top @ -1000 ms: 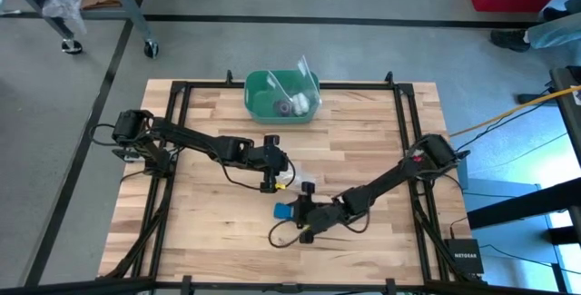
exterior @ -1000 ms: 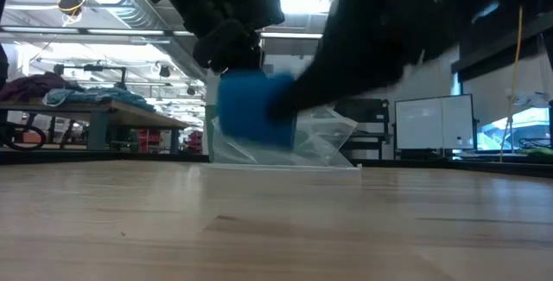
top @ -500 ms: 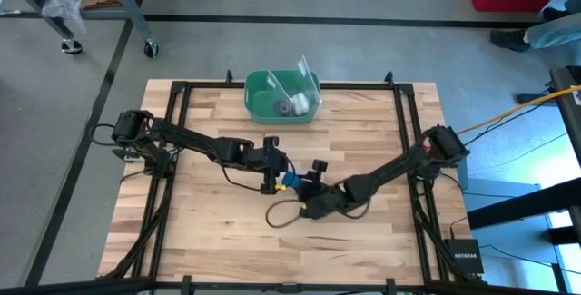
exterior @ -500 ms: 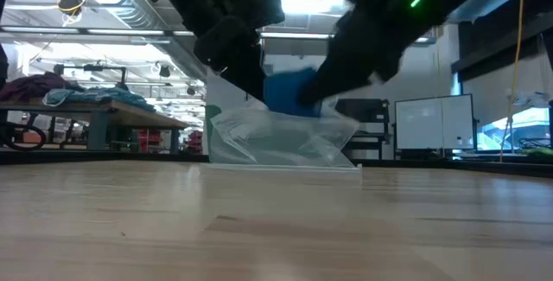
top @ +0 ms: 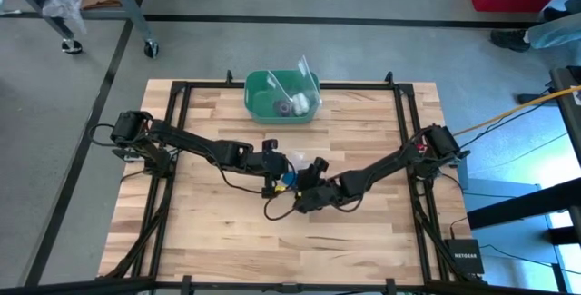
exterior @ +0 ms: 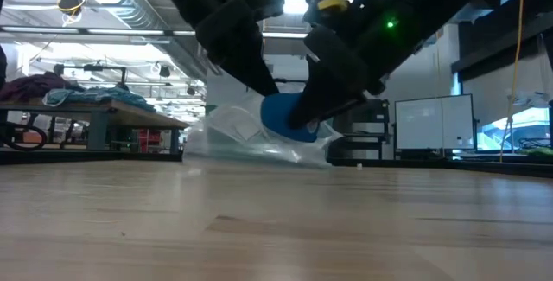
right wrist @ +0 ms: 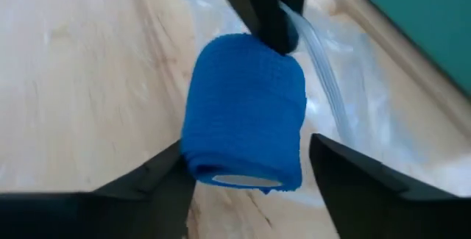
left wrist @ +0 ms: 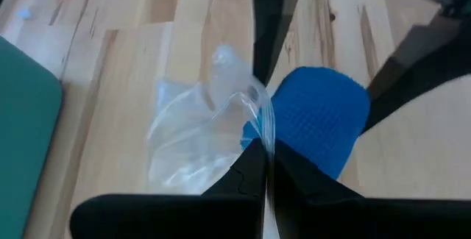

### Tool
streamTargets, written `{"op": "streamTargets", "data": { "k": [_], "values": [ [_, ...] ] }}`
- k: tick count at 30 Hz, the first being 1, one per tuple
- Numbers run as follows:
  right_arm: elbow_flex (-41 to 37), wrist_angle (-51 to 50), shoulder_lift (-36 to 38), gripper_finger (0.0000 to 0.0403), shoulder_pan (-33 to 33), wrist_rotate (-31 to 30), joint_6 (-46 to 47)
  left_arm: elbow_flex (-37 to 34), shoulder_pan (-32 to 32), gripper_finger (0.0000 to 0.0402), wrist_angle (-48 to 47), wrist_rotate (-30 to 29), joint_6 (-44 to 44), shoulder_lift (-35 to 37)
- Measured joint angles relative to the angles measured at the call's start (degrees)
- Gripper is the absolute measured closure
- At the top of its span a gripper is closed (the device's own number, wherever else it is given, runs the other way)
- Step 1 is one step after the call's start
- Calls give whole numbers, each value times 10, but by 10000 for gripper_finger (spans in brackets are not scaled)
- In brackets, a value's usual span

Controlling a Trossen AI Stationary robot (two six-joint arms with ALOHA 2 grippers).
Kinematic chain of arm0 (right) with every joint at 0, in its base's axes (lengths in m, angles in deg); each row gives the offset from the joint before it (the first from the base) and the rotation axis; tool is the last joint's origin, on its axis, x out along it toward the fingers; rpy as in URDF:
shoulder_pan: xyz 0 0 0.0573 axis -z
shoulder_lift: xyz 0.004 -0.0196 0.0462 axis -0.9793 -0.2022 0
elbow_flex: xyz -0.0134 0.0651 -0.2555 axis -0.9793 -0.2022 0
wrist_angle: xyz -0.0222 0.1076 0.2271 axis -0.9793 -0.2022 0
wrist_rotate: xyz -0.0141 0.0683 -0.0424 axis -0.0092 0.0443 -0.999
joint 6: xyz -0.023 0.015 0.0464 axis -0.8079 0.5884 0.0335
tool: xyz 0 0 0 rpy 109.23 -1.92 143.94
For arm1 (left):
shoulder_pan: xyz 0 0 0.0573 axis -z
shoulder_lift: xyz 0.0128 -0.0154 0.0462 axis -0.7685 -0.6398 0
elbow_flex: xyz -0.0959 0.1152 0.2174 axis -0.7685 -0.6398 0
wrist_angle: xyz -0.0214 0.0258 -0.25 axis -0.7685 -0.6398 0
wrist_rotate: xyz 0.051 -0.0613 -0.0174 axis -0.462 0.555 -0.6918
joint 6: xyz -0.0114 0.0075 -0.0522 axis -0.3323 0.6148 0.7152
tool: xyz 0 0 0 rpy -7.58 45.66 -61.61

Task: Roll bandage
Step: Put the blue bandage into the transparent zip bag, then close the transparent zip bag

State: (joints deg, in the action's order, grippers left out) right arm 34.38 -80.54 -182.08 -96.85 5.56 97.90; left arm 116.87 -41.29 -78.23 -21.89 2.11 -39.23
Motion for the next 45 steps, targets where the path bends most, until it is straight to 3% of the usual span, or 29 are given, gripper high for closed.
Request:
{"op": "streamTargets", "data": {
  "k": [7,14,23,25,30,37,41,45],
  "values": [
    [33,-70,0,107,1,10,70,1,2,396,-8,-17,-29,0],
    [67,-148,0,133,2,57,140,1,7,396,-14,-33,-32,0],
    [67,-185,0,162,3,47,215,1,16,396,-7,-86,-17,0],
    [67,-183,0,164,3,49,210,1,21,396,-8,-90,-16,0],
    [67,-170,0,165,2,-25,199,1,31,396,-7,-58,-20,0],
    [74,-159,33,165,-24,-27,120,0,46,396,-24,-57,-34,16],
    [93,-164,68,165,-59,42,31,0,45,396,-34,-87,-49,26],
    [119,-209,84,165,-88,117,13,0,47,396,-27,-73,-69,39]
  ]
}}
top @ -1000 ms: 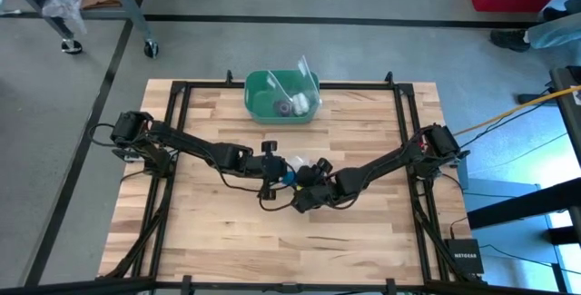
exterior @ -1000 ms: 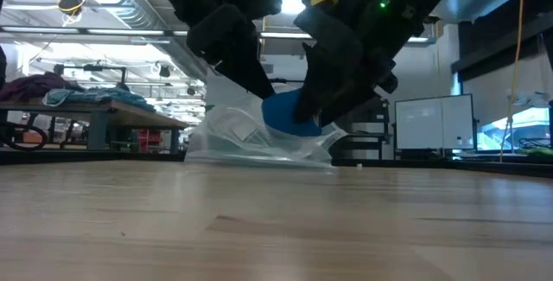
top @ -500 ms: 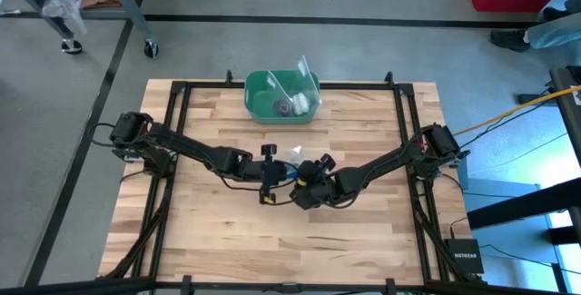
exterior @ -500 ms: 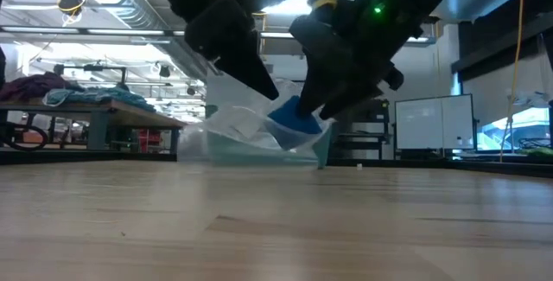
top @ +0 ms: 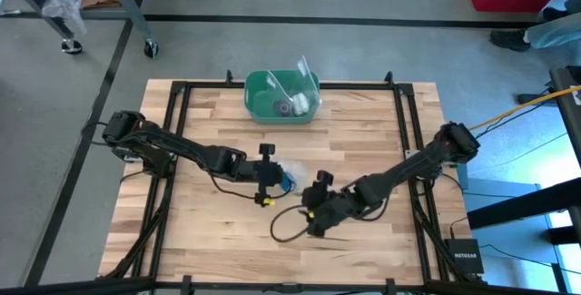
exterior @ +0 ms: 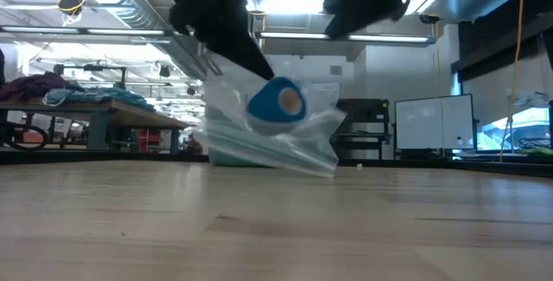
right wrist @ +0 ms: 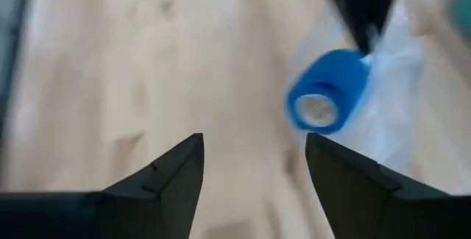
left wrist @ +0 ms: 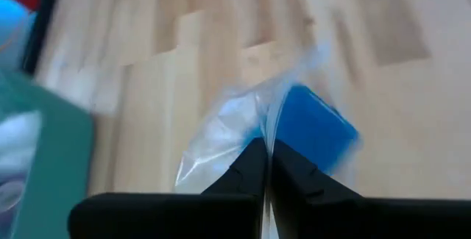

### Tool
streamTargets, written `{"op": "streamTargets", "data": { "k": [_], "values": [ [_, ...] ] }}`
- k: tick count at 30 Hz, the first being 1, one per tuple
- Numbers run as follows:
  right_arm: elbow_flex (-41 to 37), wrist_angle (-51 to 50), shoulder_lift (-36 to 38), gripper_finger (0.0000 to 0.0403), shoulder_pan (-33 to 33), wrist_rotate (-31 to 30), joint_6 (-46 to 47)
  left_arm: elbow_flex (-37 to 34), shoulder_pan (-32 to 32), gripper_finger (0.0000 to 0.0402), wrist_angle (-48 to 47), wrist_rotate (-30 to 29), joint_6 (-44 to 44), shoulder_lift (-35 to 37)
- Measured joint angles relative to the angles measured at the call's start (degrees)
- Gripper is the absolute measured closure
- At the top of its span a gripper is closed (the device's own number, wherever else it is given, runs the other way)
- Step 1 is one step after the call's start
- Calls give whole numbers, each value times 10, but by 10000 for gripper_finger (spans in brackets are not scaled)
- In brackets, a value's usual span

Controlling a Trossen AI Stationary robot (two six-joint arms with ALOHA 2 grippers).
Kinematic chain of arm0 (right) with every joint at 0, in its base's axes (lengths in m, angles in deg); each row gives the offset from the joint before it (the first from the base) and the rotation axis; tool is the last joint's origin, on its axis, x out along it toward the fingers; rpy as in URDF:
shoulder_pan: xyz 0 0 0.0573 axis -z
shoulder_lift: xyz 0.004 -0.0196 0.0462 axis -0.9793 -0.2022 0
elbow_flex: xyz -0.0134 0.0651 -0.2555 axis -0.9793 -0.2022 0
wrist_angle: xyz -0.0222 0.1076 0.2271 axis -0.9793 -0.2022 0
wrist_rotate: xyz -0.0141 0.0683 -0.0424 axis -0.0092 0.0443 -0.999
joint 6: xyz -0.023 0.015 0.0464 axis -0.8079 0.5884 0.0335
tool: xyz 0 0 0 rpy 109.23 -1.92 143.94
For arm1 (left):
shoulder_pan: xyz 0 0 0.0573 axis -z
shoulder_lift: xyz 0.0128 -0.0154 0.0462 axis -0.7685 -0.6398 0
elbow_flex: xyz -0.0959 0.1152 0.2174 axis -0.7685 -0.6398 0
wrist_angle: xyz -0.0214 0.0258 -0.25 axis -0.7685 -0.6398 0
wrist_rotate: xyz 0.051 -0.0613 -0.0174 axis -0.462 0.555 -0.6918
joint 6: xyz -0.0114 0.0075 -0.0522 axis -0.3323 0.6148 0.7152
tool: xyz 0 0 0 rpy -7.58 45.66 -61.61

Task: Roll bandage
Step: Close the transparent zip bag

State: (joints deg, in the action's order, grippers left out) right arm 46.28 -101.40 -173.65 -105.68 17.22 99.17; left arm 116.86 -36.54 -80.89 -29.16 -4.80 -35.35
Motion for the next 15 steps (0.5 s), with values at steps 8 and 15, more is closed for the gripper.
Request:
{"op": "streamTargets", "data": {
  "k": [8,15],
  "values": [
    [43,-106,7,165,-58,-29,29,0,14,396,-57,109,13,57],
    [43,-109,10,165,-74,-101,2,0,1,396,-83,294,64,146]
  ]
}}
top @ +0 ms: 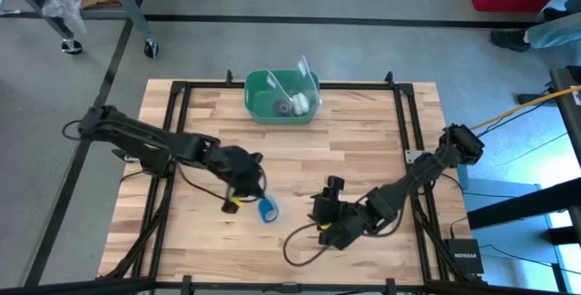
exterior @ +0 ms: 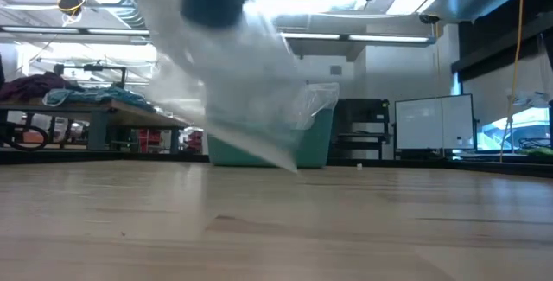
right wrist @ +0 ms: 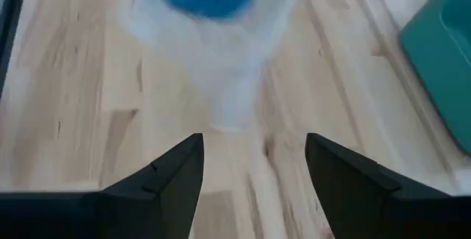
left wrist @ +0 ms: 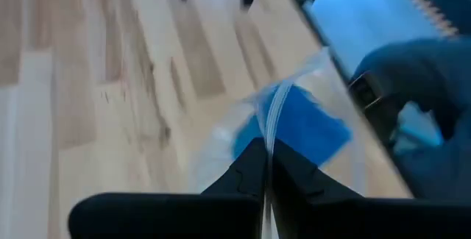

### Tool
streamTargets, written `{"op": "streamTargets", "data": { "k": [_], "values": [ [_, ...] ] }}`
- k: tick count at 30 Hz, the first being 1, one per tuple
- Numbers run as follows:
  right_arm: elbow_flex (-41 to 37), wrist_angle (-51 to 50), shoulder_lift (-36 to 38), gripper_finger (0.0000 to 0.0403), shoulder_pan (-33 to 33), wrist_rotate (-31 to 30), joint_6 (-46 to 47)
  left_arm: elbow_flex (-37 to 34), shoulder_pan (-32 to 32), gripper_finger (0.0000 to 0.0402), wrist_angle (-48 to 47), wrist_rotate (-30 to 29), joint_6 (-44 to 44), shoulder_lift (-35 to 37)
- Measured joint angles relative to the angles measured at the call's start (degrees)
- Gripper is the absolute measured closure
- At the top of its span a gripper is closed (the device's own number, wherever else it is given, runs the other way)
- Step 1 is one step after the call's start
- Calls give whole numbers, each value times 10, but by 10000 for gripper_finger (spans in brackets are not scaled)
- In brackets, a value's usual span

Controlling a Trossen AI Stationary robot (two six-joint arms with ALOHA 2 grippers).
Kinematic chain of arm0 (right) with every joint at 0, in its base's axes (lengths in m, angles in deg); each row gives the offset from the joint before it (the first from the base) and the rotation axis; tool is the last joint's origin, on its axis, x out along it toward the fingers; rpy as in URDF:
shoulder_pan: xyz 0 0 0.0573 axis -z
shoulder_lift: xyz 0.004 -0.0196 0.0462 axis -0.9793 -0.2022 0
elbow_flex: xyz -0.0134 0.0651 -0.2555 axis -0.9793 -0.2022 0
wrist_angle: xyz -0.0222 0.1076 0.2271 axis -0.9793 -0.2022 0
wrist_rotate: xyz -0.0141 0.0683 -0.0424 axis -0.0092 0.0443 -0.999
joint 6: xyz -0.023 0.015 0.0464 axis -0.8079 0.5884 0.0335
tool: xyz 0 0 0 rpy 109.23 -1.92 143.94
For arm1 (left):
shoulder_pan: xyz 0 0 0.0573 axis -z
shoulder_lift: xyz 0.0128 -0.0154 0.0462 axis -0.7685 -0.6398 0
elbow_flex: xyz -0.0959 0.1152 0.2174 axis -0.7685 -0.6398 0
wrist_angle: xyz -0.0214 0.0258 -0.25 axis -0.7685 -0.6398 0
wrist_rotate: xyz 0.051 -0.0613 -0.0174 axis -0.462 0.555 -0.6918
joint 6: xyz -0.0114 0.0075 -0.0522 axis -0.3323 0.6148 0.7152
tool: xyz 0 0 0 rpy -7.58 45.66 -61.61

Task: Roll bandage
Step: Close the transparent zip bag

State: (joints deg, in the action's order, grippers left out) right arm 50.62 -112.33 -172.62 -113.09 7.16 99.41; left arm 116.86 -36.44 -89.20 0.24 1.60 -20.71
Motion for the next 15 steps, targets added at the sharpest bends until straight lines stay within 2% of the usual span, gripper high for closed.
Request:
{"op": "streamTargets", "data": {
  "k": [3,5,9,13,15],
  "values": [
    [0,25,15,165,17,53,-5,0,7,396,8,-10,10,40],
    [0,32,26,165,19,61,-7,1,11,396,13,-25,10,63],
    [0,55,44,165,20,51,-21,1,11,396,10,-47,19,100],
    [0,138,44,165,22,38,-64,1,10,396,18,-84,29,118],
    [0,184,38,165,23,8,-102,1,4,396,37,-93,37,121]
  ]
}}
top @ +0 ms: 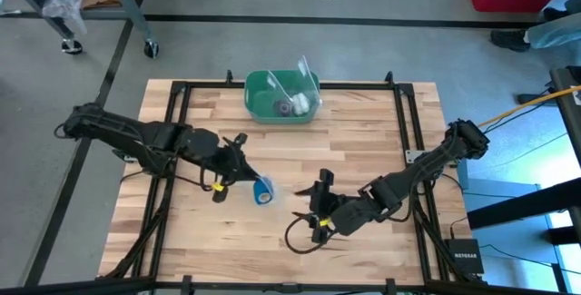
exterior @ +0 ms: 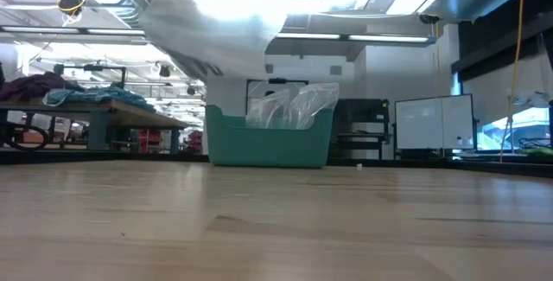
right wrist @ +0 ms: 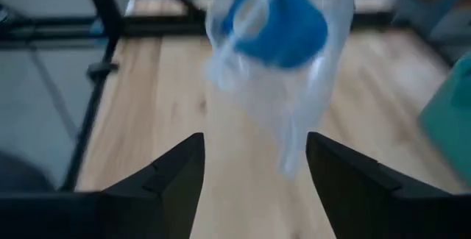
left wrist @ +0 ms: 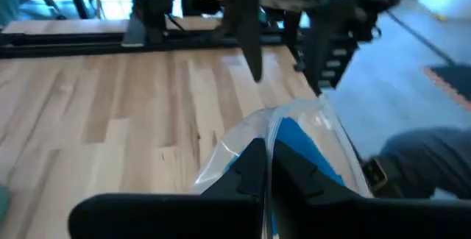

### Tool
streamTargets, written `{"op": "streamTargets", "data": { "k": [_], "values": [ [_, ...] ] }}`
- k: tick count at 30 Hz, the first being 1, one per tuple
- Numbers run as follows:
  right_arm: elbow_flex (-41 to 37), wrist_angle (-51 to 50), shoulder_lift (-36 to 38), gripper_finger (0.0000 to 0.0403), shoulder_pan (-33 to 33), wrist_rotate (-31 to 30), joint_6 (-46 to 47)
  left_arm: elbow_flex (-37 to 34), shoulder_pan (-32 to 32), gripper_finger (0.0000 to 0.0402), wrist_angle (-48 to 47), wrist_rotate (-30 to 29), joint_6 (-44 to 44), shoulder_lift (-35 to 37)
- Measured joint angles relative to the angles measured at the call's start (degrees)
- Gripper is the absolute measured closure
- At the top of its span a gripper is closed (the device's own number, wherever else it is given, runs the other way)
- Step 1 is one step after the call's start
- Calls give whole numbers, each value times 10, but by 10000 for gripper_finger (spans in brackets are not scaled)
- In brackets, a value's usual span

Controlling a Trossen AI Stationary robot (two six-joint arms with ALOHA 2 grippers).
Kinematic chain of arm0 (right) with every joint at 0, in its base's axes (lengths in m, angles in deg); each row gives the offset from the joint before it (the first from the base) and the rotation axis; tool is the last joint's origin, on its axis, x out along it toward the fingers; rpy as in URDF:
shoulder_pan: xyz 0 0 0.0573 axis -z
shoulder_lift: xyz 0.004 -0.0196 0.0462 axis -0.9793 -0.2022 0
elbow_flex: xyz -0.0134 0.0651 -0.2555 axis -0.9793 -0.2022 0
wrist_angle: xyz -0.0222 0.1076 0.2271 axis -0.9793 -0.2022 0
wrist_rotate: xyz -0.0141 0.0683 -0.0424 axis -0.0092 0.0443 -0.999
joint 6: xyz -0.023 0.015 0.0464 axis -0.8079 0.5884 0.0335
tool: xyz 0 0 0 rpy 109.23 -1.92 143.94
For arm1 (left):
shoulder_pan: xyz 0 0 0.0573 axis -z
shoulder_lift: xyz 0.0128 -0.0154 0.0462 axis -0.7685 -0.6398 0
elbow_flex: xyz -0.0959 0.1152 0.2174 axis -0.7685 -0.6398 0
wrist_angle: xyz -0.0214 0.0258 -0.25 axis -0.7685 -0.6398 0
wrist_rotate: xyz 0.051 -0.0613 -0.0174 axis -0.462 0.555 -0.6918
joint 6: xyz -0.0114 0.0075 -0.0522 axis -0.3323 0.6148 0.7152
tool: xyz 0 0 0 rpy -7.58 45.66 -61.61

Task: Roll bandage
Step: Close the transparent zip bag

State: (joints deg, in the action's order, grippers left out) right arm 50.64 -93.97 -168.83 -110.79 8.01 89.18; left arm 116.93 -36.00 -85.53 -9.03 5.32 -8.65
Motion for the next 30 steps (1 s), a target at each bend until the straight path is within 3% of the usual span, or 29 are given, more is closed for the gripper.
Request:
{"op": "streamTargets", "data": {
  "k": [2,8,11,17,21,24,28,30],
  "values": [
    [0,24,-8,165,3,-31,-32,0,-4,396,7,-2,5,0],
    [0,77,-33,166,16,-48,-78,0,-17,396,10,-4,28,-1],
    [0,111,-43,183,19,-87,-108,0,-19,396,14,-6,35,-1],
    [0,112,-60,271,38,-103,-121,0,-19,396,29,-6,35,-1],
    [19,119,-56,371,36,-126,-170,0,-24,396,7,-6,22,-1],
    [63,83,-36,389,28,-127,-197,0,-33,396,-9,-9,-5,-2],
    [127,-83,-20,395,38,-89,-101,0,-46,396,-17,-37,-19,0],
    [141,-131,-23,397,37,-125,-62,0,-50,396,-18,-39,-22,0]
  ]
}}
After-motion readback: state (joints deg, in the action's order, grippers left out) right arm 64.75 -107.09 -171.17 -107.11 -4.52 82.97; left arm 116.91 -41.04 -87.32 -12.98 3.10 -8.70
